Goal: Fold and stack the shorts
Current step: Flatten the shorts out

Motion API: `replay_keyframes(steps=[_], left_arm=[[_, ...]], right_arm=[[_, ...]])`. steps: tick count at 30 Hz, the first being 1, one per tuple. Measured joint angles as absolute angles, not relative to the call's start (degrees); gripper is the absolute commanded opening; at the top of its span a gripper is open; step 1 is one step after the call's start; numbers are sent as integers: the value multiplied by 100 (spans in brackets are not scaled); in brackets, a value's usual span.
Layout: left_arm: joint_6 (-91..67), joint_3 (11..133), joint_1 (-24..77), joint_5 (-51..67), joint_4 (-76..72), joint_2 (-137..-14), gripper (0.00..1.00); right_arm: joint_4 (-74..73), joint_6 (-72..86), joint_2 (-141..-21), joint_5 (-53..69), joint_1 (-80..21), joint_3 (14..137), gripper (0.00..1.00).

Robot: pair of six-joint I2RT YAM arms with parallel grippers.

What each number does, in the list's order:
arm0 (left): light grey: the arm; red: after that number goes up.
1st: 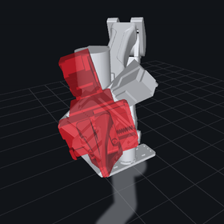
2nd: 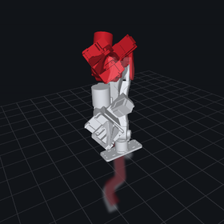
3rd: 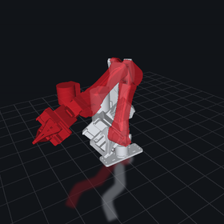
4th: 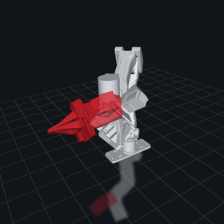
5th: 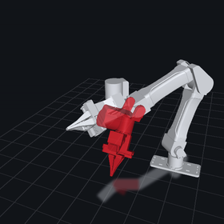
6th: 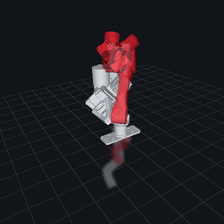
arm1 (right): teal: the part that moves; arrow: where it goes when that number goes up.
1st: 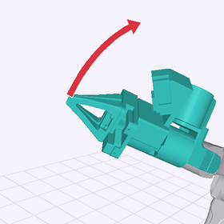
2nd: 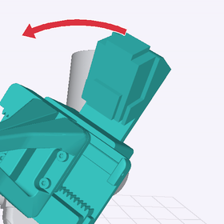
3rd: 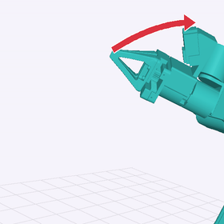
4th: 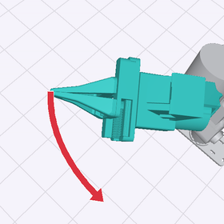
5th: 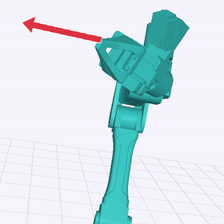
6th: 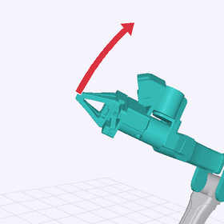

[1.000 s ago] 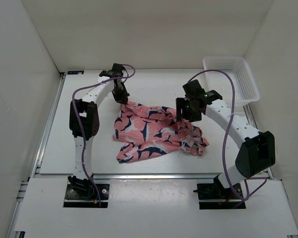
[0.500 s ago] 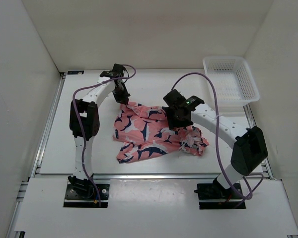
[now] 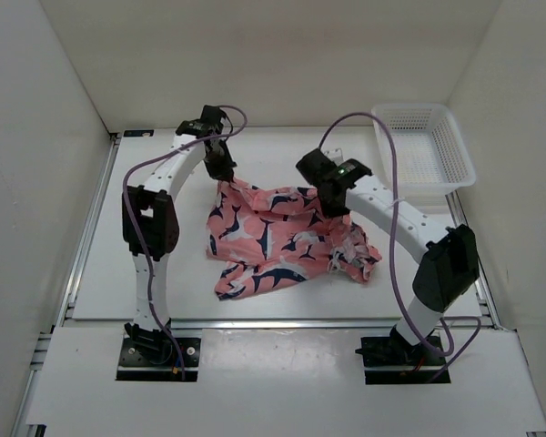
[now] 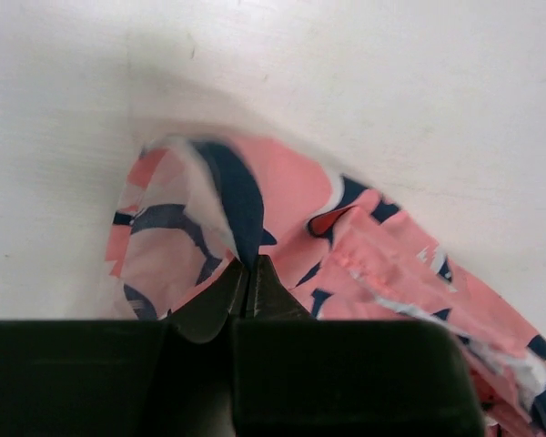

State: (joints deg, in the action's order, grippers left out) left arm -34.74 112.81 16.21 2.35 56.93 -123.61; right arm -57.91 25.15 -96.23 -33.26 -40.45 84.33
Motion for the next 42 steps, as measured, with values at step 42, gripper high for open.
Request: replay_keyframes(steps=[42], left_arm=[[-2978, 14682, 862, 67, 6106, -7050, 10]], right_arm=[[-6469, 397, -6206, 1234, -3588, 11764, 0]])
